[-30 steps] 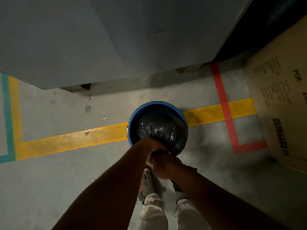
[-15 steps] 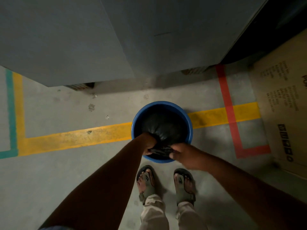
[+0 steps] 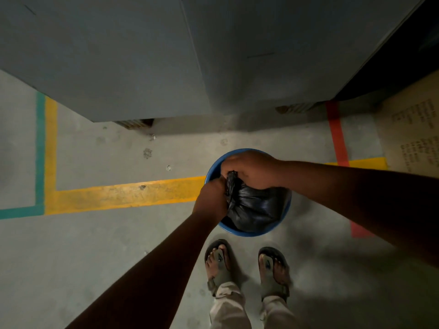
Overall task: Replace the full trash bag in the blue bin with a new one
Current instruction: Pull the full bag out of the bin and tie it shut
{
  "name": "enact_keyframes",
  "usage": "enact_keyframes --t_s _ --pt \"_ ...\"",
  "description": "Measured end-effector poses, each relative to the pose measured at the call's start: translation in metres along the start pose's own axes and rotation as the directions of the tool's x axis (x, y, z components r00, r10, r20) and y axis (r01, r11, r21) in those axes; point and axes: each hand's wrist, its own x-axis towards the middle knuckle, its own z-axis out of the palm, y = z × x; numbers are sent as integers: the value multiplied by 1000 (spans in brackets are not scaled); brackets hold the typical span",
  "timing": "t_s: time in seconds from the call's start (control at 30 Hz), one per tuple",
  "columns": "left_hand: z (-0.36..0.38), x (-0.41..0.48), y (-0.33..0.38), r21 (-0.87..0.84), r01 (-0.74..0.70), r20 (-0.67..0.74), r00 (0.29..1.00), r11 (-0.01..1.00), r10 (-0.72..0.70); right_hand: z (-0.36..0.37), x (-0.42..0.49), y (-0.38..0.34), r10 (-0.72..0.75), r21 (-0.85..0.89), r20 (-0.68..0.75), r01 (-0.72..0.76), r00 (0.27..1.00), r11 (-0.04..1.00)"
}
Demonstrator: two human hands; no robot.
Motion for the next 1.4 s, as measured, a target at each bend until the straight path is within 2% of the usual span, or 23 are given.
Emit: enact_keyframes --t_s 0.1,0.2,0.33,0.47,0.53,0.6,0.7,0.8,0.87,0.9,0.93,0.97,1.0,1.07,1.1,1.17,1.2,1.27,1.33,1.4 --pt "0 -10 -11 48 -8 -73 997 999 12 2 11 -7 96 84 44 -100 994 991" --pt "3 -22 -20 36 69 -108 992 997 -65 16 18 -19 150 191 97 -166 984 967" --pt "2 -36 -25 2 123 -172 978 992 -121 29 21 -31 192 324 91 -211 977 922" --pt "-6 -41 -20 -97 102 -211 970 990 -121 40 23 -24 314 257 145 -342 938 904" --pt "-8 -38 -15 -17 33 -162 986 999 -35 36 26 -20 345 226 192 -384 919 896" --pt "-7 -36 -12 143 -63 -105 991 988 79 27 32 -23 311 166 243 -355 919 920" --pt "-8 -30 -8 206 -36 -127 990 978 64 20 44 -23 320 106 244 -353 915 929" --pt "-10 -24 0 156 47 -168 986 987 -20 20 50 -20 396 139 163 -418 904 898" --pt "-11 -20 6 86 148 -185 974 985 -131 20 39 -25 482 294 -62 -445 874 846" --pt "-12 -18 7 35 220 -166 963 975 -211 19 29 -31 536 376 -231 -433 812 819" --pt "-10 -15 6 -13 300 -140 944 954 -298 19 16 -41 563 419 -399 -402 723 814" --pt "-6 -12 3 -74 370 -118 919 926 -376 21 3 -52 577 444 -490 -383 653 810" --pt "-4 -9 2 -168 452 -69 881 876 -468 25 -10 -62 605 477 -484 -390 632 788" --pt "1 -7 5 -449 560 82 802 696 -592 42 -30 -76 685 608 -282 -428 671 669" --pt "3 -8 5 -557 582 161 776 593 -610 53 -36 -79 711 688 -185 -427 679 586" --pt "5 -12 9 -635 621 271 736 459 -621 68 -42 -74 730 825 -68 -373 680 424" --pt "6 -14 10 -650 655 325 699 386 -637 70 -44 -70 728 850 -46 -356 684 388" --pt "4 -14 12 -652 714 424 623 256 -658 73 -44 -64 706 843 -50 -349 706 409" --pt "4 -13 12 -636 746 483 584 197 -652 79 -46 -64 700 813 -90 -354 708 463" --pt "4 -13 10 -625 767 519 549 147 -656 82 -45 -69 703 801 -96 -365 705 475"
